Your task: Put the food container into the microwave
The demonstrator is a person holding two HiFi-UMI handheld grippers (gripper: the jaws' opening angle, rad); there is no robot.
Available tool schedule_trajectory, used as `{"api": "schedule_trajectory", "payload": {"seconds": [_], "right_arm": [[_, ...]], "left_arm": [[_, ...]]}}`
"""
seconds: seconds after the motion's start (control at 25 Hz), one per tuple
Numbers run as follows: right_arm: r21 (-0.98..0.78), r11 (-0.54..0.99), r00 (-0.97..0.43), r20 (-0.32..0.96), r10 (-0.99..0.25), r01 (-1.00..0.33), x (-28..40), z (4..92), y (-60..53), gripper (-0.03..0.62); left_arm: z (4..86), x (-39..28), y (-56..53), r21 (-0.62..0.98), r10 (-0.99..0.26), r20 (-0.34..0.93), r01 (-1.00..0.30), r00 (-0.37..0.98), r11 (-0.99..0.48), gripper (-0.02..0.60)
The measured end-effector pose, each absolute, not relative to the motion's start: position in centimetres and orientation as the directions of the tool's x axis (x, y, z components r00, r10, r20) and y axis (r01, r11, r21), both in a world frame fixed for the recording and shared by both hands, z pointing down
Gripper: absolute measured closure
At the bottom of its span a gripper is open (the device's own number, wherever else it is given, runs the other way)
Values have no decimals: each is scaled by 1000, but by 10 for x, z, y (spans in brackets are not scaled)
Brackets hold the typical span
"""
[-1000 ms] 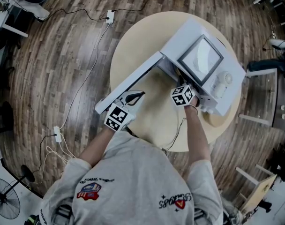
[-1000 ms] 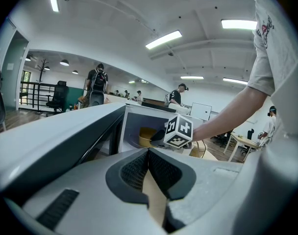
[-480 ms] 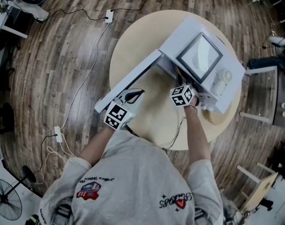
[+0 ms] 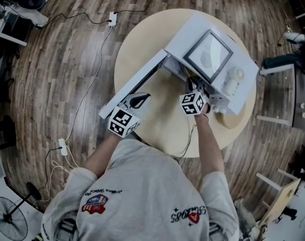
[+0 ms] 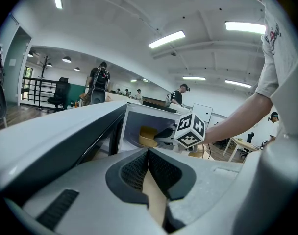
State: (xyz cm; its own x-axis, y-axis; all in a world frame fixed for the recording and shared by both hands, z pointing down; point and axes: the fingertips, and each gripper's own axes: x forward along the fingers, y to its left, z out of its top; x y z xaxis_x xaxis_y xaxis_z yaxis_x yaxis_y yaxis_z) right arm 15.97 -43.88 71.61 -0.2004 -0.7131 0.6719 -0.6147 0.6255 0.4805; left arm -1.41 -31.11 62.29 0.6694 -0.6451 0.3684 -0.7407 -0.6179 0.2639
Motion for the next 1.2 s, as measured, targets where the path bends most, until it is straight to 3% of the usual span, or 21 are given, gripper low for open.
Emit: {"api": "schedule_trajectory", "payload": {"seconds": [1.2], "right_arm": [[227, 481, -261, 610, -748, -847, 206, 659, -327, 589]], "left_arm": [[590, 3, -292, 220, -666, 343, -746, 662, -628, 577]]}}
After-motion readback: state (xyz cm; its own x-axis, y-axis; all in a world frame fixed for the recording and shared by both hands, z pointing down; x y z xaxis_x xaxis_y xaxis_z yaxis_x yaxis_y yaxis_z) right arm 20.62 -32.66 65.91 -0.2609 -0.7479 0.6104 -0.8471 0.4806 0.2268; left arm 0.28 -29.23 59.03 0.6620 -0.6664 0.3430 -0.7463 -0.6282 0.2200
